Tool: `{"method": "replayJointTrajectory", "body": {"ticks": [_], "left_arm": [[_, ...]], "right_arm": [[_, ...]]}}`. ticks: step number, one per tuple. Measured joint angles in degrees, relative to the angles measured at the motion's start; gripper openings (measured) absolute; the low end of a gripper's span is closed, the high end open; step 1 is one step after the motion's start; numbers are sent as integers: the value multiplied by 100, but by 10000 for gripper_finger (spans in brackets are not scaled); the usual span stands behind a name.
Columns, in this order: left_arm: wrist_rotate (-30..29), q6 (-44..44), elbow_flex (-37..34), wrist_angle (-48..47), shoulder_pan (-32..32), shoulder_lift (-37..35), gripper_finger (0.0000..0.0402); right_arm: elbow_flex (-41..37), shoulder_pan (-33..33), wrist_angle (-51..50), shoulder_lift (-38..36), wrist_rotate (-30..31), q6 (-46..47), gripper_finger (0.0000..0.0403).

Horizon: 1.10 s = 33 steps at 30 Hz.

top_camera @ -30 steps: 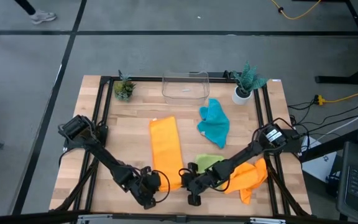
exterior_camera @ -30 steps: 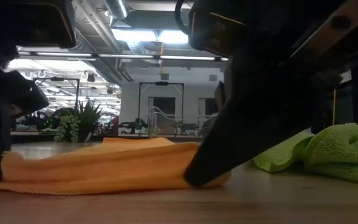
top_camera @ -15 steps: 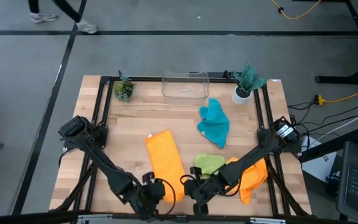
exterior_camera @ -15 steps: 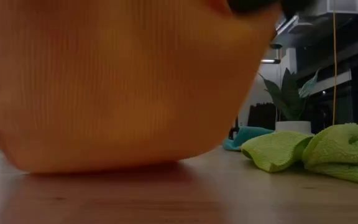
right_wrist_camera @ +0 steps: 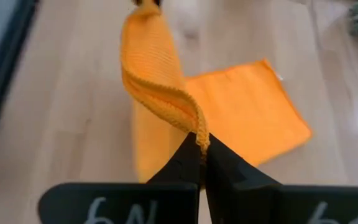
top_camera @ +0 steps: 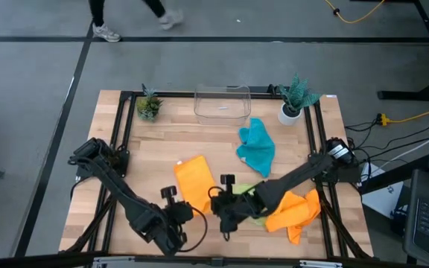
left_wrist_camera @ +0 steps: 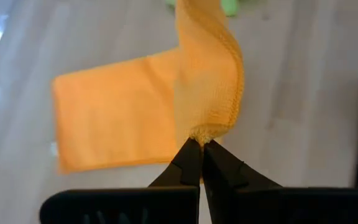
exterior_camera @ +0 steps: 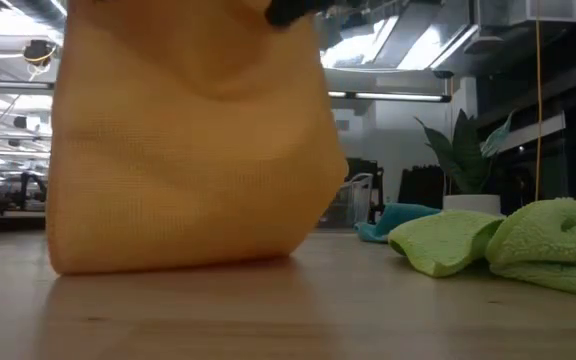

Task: Fold microfiber towels
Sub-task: Fold the orange towel

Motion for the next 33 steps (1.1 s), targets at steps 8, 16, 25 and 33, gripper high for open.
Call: {"method": "replayJointTrajectory", "body": {"ticks": [8,16,25,33], "left_arm": [[-146,32,0,-904,239,0,0],[-191,492,-320,-1132,551,-4,0],[512,1084,-1788,487,966,-416,0],[806,1624,-2609,948,1520,-879,0]], "right_arm": [[-14,-577,78,23,-19,-748,6],[-14,-1201,329,175,-624,-1257,6],[-14,-1652,370,404,-1098,-1381,6],[-479,-2073,792,437,-1284,-1468,6]]}}
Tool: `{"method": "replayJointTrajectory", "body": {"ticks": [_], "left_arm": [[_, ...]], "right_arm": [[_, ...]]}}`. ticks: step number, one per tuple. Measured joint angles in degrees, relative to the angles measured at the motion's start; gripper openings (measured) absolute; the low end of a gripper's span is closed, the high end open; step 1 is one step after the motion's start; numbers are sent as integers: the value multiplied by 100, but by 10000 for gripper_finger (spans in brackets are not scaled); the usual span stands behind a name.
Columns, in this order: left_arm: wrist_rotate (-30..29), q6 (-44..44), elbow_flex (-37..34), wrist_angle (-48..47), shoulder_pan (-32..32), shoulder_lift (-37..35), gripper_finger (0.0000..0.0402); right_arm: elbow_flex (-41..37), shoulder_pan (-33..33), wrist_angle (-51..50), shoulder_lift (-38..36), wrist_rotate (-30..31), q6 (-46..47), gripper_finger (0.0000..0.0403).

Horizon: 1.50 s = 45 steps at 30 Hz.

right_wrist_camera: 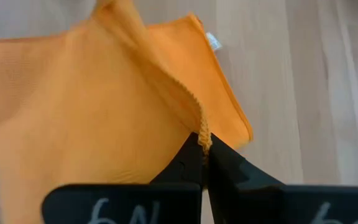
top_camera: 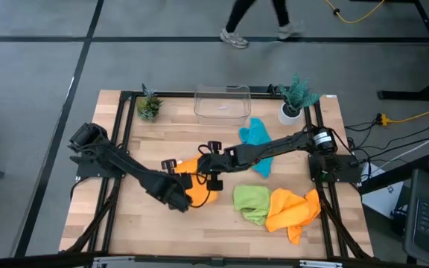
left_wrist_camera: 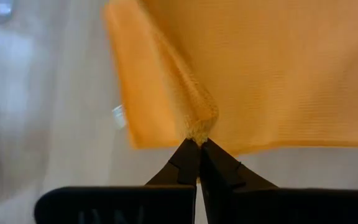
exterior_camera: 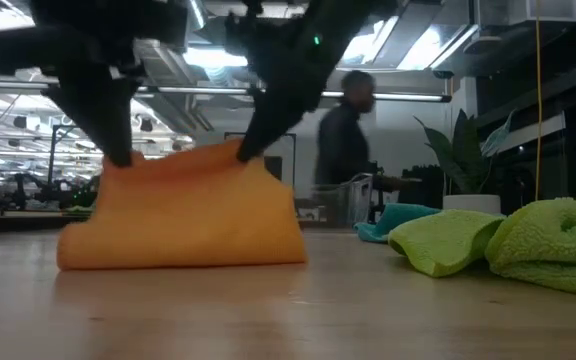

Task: Fold microfiber towels
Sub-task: Fold the orange towel

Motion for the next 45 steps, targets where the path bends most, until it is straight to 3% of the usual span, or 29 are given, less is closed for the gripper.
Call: {"method": "replayJointTrajectory", "body": {"ticks": [5,10,18,22,26,40,45], "left_arm": [[283,374,-327,677,239,-2,0],[306,394,-361,494,456,-4,0],[280,268,-359,347,750,-4,2],[512,185,-359,349,883,-4,20],[747,86,-359,315,927,-4,51],[661,-318,-324,-325,925,-4,121],[984,-585,16,-410,699,-2,124]], "right_arm": [[-295,-146,372,-3,-243,-140,6],[-283,-259,562,30,-243,-346,7],[-283,-513,766,35,-339,-128,50],[-283,-602,752,35,-872,-84,64],[-283,-623,755,35,-932,0,82],[-283,-637,716,35,-944,314,214],[-35,-621,-223,35,-1244,738,246]]}}
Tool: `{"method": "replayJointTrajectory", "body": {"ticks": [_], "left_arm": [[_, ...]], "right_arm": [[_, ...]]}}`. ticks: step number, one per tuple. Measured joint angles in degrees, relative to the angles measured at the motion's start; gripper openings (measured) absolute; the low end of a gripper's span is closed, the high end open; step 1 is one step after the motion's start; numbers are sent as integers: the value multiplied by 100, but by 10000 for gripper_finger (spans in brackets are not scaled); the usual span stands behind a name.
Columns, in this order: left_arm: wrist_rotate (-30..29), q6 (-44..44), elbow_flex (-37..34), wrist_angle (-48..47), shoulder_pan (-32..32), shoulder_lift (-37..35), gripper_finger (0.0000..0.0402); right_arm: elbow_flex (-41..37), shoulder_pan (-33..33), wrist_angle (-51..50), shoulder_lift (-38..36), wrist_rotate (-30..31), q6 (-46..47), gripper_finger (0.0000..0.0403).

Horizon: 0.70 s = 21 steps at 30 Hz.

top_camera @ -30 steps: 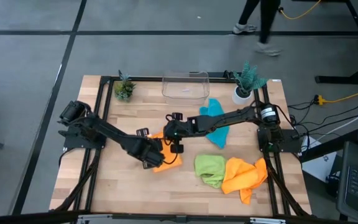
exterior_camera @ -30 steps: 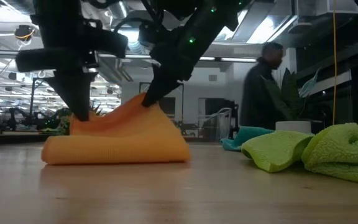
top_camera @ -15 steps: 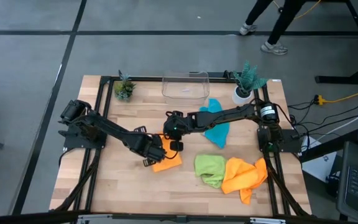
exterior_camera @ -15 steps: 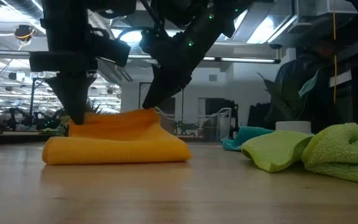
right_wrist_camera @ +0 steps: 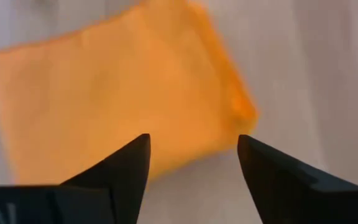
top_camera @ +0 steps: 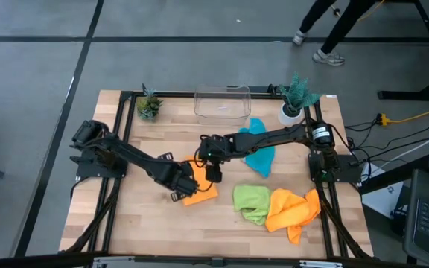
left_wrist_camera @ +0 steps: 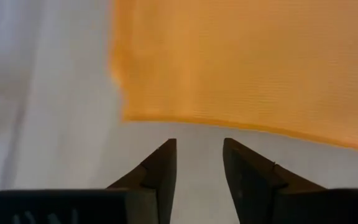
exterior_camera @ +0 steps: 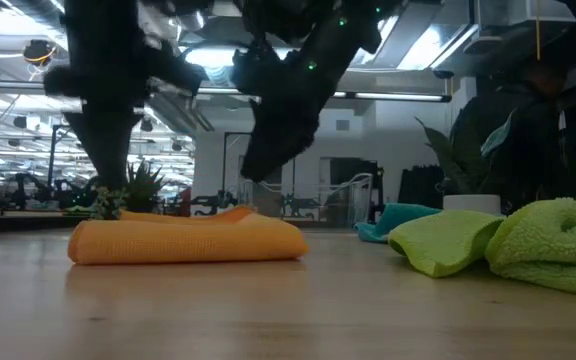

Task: Fold microfiber towels
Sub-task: Fold the orange towel

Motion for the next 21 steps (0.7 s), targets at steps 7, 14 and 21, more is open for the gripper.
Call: {"method": "replayJointTrajectory", "body": {"ticks": [7,14,21], "left_arm": [[20,-185,812,21,-945,0,124],[-595,-887,1098,27,-2031,-140,124],[-2257,-1738,1093,-217,-2614,-1161,124]], "right_arm": [[225,562,-1559,-411,-355,-281,239],[189,1293,-2340,-1010,-296,-691,218],[144,1830,-2795,-1759,611,-251,201]]}}
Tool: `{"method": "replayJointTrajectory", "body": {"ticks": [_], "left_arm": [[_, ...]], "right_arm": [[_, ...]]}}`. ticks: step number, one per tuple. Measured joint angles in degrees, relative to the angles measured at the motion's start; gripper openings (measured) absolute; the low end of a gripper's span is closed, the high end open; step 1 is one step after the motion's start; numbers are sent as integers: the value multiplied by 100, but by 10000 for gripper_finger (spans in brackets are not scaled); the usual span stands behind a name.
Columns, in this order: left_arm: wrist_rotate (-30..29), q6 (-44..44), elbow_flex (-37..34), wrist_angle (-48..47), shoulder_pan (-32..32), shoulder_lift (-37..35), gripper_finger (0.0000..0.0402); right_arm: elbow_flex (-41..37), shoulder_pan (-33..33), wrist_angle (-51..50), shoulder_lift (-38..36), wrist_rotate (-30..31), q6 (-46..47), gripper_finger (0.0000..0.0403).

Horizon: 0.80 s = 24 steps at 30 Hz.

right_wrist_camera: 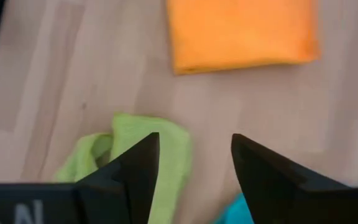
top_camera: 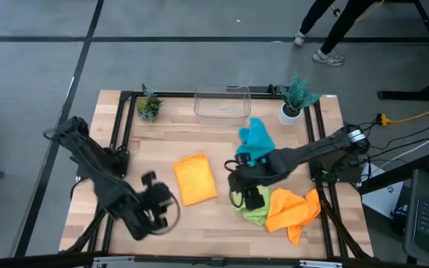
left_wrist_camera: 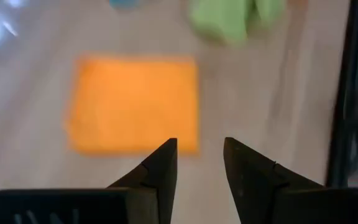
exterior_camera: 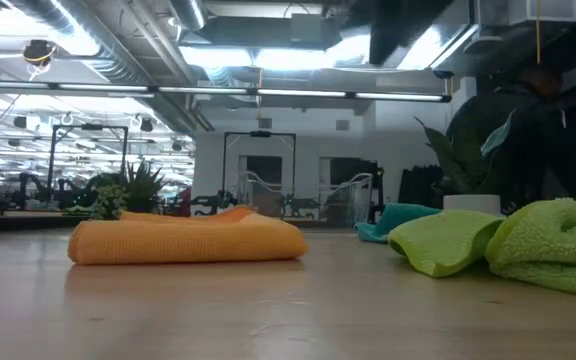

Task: Fold microfiber towels
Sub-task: Fold the orange towel

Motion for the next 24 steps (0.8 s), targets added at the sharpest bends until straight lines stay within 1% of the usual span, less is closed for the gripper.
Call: {"method": "replayJointTrajectory", "body": {"ticks": [2,3,6,9,11,12,13,15,16,18,19,20,21,22,23,24], "left_arm": [[-588,-50,-102,-140,-95,-397,124],[-782,-98,-211,-200,-153,-614,124],[-954,-517,-783,-251,-310,-1337,124],[-965,-1519,-1728,-107,-506,-2074,124],[-936,-2342,-2505,509,-612,-2486,124],[-937,-2568,-2897,1107,-646,-2640,124],[-951,-2604,-3312,1976,-661,-2749,124],[-961,-2087,-4101,4197,-640,-2792,124],[-957,-1568,-4495,5582,-604,-2723,124],[-917,-235,-5084,8258,-468,-2386,124],[-924,448,-5282,9358,-372,-2163,124],[-938,1170,-5374,10251,-274,-1959,124],[-950,1880,-5378,10934,-173,-1766,124],[-966,2514,-5272,11318,-61,-1601,124],[-962,3149,-5046,11376,56,-1438,124],[-941,3800,-4750,11162,170,-1287,124]], "right_arm": [[-174,84,25,-260,266,158,199],[-338,106,34,-410,296,273,198],[-1108,112,221,-1001,279,886,193],[-2260,92,884,-1688,286,1785,186],[-2971,98,1659,-2059,37,2532,182],[-3286,104,2126,-2220,-143,2874,180],[-3568,129,2701,-2342,-279,3168,179],[-4053,202,3880,-2482,-459,3454,177],[-4270,229,4499,-2496,-492,3441,177],[-4580,261,5588,-2465,-505,3255,177],[-4687,264,6053,-2417,-503,3115,177],[-4742,264,6391,-2347,-494,2999,177],[-4771,260,6578,-2280,-458,2898,176],[-4776,235,6666,-2208,-420,2771,176],[-4759,219,6741,-2125,-403,2635,176],[-4708,215,6743,-2052,-392,2492,176]]}}
